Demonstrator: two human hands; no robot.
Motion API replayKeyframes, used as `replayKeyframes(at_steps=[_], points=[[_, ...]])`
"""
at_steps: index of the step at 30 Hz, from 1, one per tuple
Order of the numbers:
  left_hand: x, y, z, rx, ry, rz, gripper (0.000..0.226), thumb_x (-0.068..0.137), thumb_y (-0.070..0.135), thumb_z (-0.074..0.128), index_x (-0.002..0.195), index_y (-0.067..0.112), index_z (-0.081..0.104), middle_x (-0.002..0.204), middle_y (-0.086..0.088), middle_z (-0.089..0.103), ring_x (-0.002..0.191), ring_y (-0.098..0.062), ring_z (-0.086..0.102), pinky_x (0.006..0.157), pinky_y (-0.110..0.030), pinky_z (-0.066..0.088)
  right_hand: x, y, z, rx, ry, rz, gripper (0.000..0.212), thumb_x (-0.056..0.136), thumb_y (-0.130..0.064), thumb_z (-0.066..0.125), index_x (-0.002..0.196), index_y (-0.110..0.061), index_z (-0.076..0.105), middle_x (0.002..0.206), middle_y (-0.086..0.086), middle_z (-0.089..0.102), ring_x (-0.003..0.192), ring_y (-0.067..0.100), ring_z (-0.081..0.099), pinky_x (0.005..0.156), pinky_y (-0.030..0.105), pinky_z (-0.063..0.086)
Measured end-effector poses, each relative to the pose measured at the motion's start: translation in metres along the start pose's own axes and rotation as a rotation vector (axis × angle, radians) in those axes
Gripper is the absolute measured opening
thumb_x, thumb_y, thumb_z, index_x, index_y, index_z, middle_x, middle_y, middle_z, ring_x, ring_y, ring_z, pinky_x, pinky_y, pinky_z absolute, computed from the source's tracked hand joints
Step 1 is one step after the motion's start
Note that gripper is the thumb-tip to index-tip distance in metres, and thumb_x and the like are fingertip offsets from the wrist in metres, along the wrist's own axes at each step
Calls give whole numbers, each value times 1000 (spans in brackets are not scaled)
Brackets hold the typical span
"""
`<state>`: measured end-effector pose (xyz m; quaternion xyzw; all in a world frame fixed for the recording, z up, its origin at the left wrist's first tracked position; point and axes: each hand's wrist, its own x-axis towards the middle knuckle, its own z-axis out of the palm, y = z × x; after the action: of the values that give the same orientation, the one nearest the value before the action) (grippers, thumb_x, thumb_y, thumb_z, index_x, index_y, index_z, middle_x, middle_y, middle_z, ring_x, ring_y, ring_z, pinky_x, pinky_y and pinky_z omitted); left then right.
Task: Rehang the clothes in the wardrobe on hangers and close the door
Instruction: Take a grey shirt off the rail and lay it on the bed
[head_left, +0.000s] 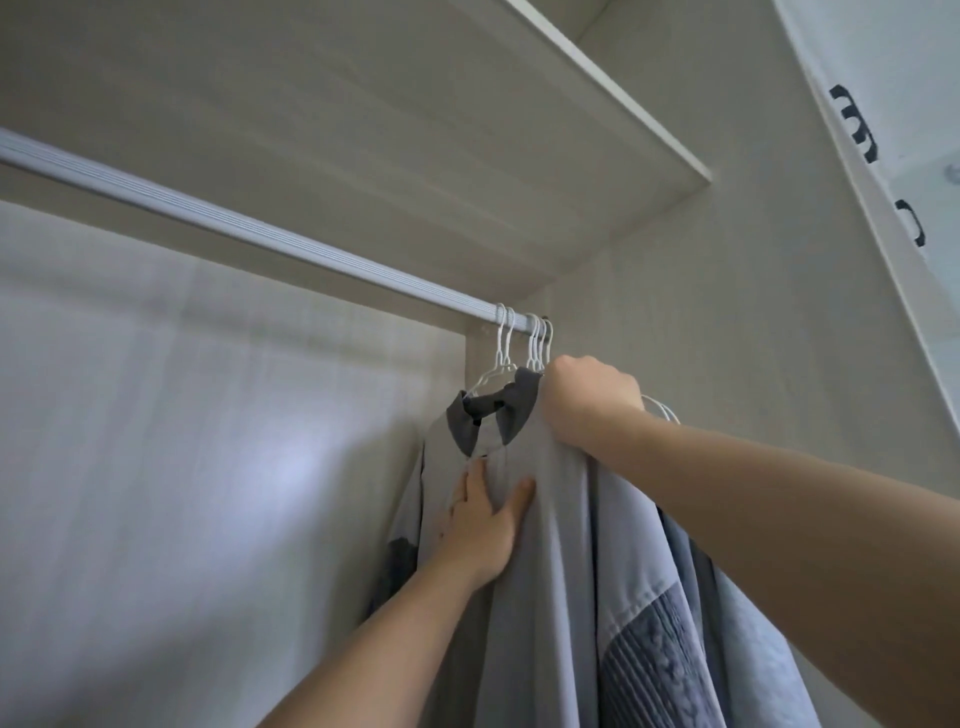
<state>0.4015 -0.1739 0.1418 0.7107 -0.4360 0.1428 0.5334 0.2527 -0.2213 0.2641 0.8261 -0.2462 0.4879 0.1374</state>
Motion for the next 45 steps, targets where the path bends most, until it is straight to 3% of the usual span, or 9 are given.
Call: replayKeyframes(at_steps=[13, 21, 25, 30, 35, 39, 41, 45], points=[[11, 19, -16, 42, 121, 87, 85, 93, 69, 39, 158, 34, -1, 167, 3, 6, 152, -25, 13, 122, -49, 14, 13, 9, -13, 164, 166, 19, 12, 97, -23, 43, 94, -16, 53, 71, 1, 35, 77, 34, 44, 70, 35, 36], [6, 44, -26, 229, 529, 179, 71, 96, 62, 34, 156, 26, 20, 163, -4, 20, 149, -26, 15, 117, -48, 13, -10, 39, -24, 113, 272, -90, 27, 99, -38, 39, 103, -20, 58, 88, 10, 55, 77, 36, 49, 67, 37, 37], [-7, 57, -26, 282, 592, 255, 70, 97, 57, 37, 156, 23, 22, 164, -5, 20, 149, -27, 16, 118, -47, 15, -38, 70, -38, 51, 305, -148, 27, 100, -41, 37, 102, -24, 58, 95, 12, 65, 87, 39, 59, 65, 37, 38], [-29, 86, -14, 308, 615, 313, 66, 99, 51, 42, 153, 17, 29, 160, -8, 30, 147, -30, 23, 118, -46, 19, -83, 130, -80, -46, 347, -185, 26, 101, -43, 35, 103, -26, 55, 94, 13, 67, 86, 40, 61, 65, 39, 42], [-59, 140, 25, 271, 657, 404, 42, 101, 37, 44, 124, 4, 55, 122, -23, 61, 115, -43, 51, 96, -51, 37, -128, 206, -140, -126, 331, -184, 29, 99, -45, 32, 100, -23, 52, 88, 11, 66, 82, 38, 61, 62, 39, 44], [-96, 197, 76, 247, 632, 491, 41, 99, 36, 33, 95, 2, 56, 99, -24, 61, 94, -43, 55, 80, -50, 41, -168, 271, -193, -218, 311, -174, 28, 99, -43, 34, 98, -23, 53, 85, 9, 66, 79, 37, 61, 60, 38, 42], [-116, 228, 105, 192, 603, 528, 43, 99, 37, 30, 91, 3, 54, 95, -23, 60, 90, -42, 56, 76, -50, 42, -190, 304, -223, -269, 306, -149, 26, 100, -42, 36, 98, -23, 53, 85, 9, 67, 78, 38, 61, 62, 40, 45], [-155, 292, 167, 98, 554, 576, 37, 100, 33, 34, 91, 4, 54, 93, -21, 59, 84, -42, 55, 71, -47, 38, -238, 369, -285, -389, 324, -120, 31, 98, -45, 33, 96, -22, 54, 85, 7, 69, 76, 38, 62, 60, 36, 38]])
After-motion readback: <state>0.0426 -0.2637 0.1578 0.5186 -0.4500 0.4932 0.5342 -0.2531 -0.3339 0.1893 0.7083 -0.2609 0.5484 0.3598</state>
